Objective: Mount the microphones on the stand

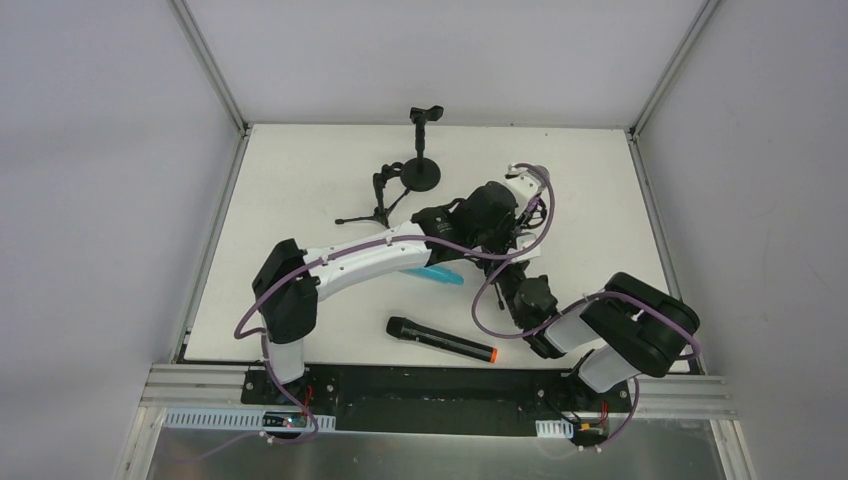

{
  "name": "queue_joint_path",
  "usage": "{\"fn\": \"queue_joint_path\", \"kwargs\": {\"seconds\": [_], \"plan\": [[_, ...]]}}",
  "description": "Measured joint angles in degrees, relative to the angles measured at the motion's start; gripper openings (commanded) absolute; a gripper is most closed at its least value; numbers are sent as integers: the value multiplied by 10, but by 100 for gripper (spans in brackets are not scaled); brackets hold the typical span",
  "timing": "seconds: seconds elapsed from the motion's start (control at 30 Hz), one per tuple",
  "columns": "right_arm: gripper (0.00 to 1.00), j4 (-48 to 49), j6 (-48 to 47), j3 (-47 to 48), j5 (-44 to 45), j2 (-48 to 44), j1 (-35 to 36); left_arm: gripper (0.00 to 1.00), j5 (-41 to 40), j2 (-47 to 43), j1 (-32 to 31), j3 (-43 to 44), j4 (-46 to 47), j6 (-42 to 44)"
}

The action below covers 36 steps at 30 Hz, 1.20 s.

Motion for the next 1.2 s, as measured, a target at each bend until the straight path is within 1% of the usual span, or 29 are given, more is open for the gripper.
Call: {"fn": "queue_joint_path", "kwargs": {"seconds": [0.3,0.4,0.8,1.2], "plan": [[0,10,-3,0,-35,8,8,0,9,-58,4,-69,48,7],[0,10,-6,0,-40,9,9,0,9,-75,4,-75,57,7],[0,24,-13,2,-35,22,11,0,13,-98,7,-70,69,9],[0,35,-17,9,-17,27,11,0,24,-114,7,-2,43,47]]}}
